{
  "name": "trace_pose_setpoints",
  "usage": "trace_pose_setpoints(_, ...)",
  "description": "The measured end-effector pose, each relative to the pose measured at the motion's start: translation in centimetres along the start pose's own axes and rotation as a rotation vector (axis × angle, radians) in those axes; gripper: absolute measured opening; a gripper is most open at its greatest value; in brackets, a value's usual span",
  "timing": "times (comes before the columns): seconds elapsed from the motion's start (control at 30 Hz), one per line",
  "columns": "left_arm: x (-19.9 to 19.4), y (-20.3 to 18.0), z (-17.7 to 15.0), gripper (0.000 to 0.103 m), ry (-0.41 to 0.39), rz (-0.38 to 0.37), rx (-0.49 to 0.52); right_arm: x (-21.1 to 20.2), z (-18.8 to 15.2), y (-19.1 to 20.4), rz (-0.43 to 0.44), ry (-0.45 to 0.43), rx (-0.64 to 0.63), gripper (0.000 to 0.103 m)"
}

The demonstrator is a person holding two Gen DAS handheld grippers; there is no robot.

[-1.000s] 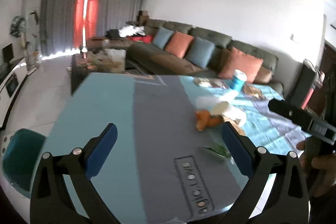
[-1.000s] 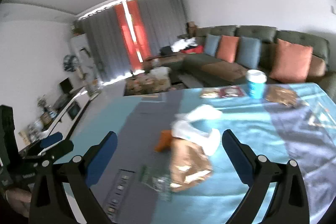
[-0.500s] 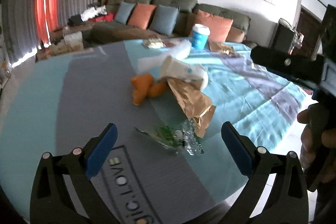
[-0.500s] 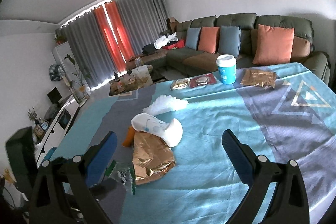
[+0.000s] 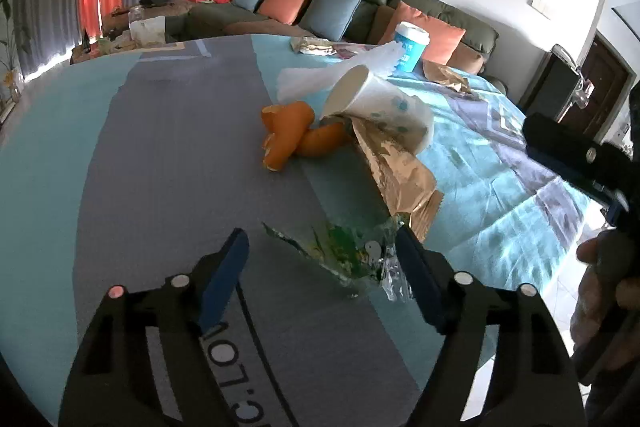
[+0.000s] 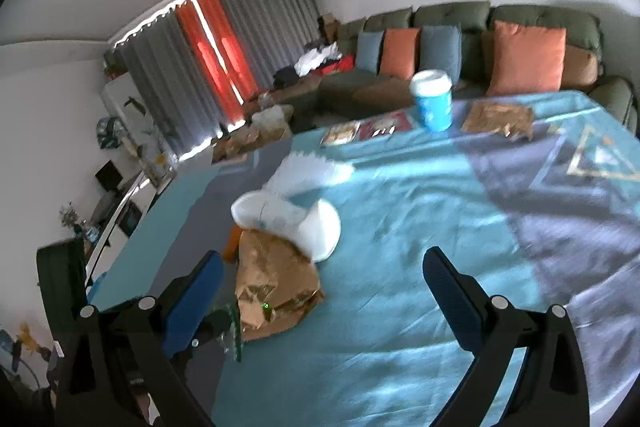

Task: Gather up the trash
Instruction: 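Grasp the clear green-printed plastic wrapper with the left tool while the right tool grasps the gold foil bag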

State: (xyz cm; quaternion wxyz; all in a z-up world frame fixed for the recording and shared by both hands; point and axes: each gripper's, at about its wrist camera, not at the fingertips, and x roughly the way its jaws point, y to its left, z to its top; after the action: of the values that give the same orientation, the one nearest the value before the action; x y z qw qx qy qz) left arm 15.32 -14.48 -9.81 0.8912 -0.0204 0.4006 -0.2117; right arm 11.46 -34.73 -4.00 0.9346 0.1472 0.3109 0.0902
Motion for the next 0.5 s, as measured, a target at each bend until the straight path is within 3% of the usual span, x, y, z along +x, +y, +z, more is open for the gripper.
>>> trace_pose_setpoints(0.13,0.4,0.0,-0.1,0.067,0.006,-0.007,0.002,1.8,-0.8,0.9,0.036,0.062,-0.023,0.096)
trace_pose_setpoints(0.23,0.6,0.1,-0.1,0.056,0.007,-0.008,0.009,3.0,-1.1,1.4,0.055,0.100,-0.020,0.093)
trace_pose_setpoints(0.33,0.6,0.3,0.0,0.050,0.009,-0.018,0.010,4.3,-1.2,1.7,0.065,0.132,-0.013,0.088)
trace_pose_setpoints(0.5,0.6,0.5,0.0,0.041,0.004,-0.023,0.014,6.0,-1.3,2.0,0.084,0.179,-0.006,0.071)
